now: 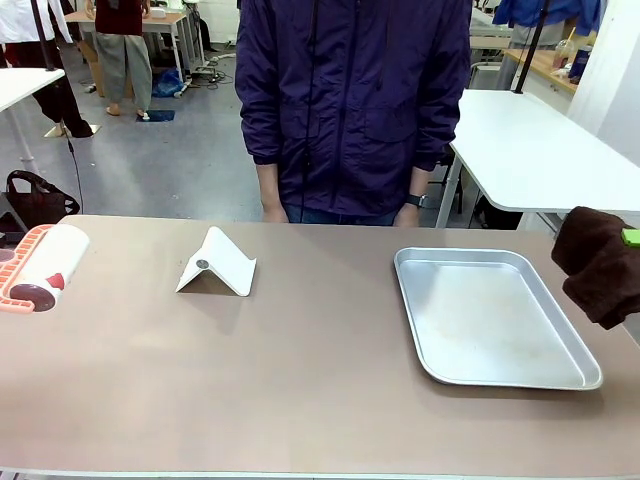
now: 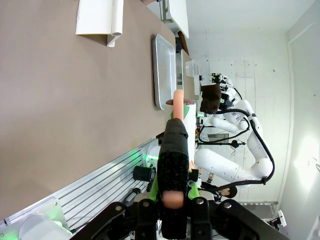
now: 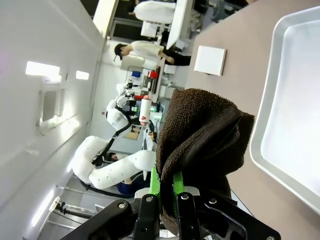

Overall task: Clean the surface of the table.
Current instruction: Clean the area not pointed to by the person, then return the Lint Roller and towel to their original positions.

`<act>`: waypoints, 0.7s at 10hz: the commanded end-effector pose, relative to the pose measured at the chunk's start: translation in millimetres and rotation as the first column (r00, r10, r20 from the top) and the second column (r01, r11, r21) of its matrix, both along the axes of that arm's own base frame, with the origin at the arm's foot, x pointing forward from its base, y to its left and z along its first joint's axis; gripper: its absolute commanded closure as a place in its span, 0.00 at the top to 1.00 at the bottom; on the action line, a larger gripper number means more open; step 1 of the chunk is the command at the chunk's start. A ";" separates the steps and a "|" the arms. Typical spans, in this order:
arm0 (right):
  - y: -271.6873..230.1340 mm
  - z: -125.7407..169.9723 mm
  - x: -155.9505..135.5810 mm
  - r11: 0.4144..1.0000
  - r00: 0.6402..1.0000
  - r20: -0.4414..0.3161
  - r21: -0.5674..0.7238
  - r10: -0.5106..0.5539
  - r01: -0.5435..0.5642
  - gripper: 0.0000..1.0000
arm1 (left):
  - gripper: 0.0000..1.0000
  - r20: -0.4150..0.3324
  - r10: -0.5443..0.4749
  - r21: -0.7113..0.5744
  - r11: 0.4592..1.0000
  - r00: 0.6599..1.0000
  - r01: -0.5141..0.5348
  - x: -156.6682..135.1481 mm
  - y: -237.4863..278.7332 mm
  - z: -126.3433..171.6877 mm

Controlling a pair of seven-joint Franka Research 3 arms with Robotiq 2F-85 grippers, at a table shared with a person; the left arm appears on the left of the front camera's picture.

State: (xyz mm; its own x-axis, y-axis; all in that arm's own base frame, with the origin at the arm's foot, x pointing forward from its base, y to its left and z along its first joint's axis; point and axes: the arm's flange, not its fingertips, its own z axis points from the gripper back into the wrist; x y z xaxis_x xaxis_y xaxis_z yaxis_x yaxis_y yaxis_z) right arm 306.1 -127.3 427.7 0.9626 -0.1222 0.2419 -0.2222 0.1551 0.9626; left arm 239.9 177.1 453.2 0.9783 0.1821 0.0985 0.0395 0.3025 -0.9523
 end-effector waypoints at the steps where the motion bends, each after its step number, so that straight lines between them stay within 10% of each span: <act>1: -0.5 5.5 3.8 1.000 1.000 0.011 0.003 0.012 -0.012 0.11 | 0.22 0.000 0.009 -0.012 1.000 1.000 -0.009 0.4 0.0 2.8; 7: -0.5 5.5 3.8 1.000 1.000 0.011 0.003 0.012 -0.012 0.11 | 0.22 0.000 0.009 -0.012 1.000 1.000 -0.009 0.4 0.0 2.8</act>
State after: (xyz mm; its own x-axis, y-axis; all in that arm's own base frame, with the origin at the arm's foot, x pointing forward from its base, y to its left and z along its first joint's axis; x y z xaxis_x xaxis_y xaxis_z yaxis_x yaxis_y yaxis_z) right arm 307.0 -127.5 429.0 0.9622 -0.1201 0.2446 -0.2248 0.1571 0.9617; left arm 239.9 177.1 453.2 0.9783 0.1821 0.0984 0.0395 0.3025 -0.9523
